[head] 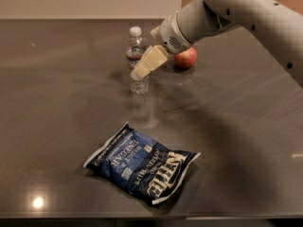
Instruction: Knock water bottle over
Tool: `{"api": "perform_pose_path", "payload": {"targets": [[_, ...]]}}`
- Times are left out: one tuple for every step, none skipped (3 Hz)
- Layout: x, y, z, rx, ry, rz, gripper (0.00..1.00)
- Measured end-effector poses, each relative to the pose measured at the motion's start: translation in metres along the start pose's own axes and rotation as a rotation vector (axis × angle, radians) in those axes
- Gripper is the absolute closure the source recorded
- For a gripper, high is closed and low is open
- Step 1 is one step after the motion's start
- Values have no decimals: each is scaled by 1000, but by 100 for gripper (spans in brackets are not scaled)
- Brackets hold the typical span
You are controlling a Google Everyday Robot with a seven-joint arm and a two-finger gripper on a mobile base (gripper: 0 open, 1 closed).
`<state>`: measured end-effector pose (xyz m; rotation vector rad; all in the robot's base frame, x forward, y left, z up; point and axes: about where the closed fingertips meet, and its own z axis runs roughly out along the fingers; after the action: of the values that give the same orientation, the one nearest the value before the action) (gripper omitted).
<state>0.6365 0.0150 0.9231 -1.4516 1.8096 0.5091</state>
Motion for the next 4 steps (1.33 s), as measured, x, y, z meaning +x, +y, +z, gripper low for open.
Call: {"api": "perform_pose_path", "payload": {"targets": [[-9, 1, 3, -28, -40, 15, 18], [-14, 3, 3, -61, -68, 30, 42], [-15, 7, 0, -93, -82, 42, 65], [-15, 9, -17, -100, -31, 34, 88]]}}
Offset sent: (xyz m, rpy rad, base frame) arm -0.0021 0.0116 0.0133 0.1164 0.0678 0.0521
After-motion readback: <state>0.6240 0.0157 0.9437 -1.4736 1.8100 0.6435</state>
